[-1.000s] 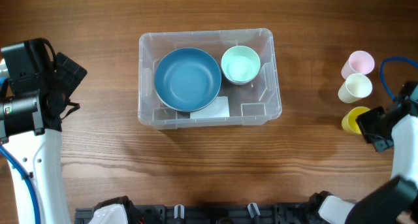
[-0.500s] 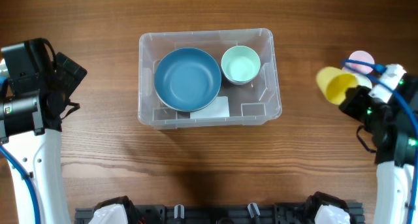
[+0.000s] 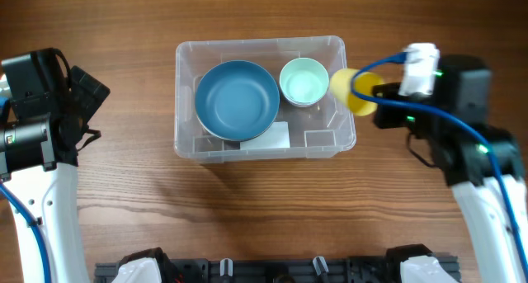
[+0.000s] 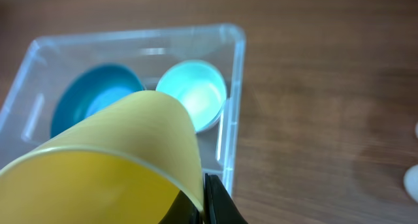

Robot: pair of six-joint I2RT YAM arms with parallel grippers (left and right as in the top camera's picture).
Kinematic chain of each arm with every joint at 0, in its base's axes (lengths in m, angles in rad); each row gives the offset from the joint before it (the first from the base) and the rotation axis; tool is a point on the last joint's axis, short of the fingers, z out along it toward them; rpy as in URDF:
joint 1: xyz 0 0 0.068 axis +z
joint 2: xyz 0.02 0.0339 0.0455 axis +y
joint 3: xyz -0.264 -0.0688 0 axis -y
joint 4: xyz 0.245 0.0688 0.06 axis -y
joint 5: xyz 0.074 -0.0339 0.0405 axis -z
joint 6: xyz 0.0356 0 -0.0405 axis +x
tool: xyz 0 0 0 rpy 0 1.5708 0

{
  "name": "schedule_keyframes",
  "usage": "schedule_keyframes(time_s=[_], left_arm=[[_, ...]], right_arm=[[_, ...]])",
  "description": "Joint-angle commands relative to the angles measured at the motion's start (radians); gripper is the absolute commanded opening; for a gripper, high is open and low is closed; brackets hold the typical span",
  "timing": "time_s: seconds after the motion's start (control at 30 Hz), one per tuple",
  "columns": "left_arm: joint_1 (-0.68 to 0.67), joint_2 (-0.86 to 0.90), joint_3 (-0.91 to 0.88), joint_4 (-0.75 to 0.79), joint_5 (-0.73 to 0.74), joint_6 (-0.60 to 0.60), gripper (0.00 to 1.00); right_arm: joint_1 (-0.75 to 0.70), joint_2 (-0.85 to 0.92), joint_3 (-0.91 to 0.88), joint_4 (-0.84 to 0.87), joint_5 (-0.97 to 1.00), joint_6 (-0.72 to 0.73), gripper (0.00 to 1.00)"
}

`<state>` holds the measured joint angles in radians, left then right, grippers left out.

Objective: Pack container
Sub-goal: 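Grasp the yellow cup and carry it toward the container, then lower the yellow cup into the container's front right corner and release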

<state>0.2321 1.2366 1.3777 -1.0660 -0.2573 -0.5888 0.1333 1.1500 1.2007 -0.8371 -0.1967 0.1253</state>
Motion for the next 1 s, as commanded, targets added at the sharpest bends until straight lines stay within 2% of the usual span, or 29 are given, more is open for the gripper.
schedule_keyframes(time_s=[0.0,0.3,0.57,0.97], left_arm=[[0.006,-0.004,0.016,0.002,-0.002,-0.002,1.0],[0.006,-0.004,0.016,0.002,-0.002,-0.002,1.0],[0.006,-0.004,0.016,0.002,-0.002,-0.002,1.0],[0.006,-0.004,0.016,0.002,-0.002,-0.002,1.0]], right_arm=[[0.106,0.106,0.017,-0.002,0.12,-0.018,0.04],[0.264,0.302,0.018,0.004,0.259,-0.01,0.04],[0.27,0.385,0.018,0.029,0.355,-0.013,0.05],[0.27,0.511,0.018,0.117,0.32,-0.009,0.04]])
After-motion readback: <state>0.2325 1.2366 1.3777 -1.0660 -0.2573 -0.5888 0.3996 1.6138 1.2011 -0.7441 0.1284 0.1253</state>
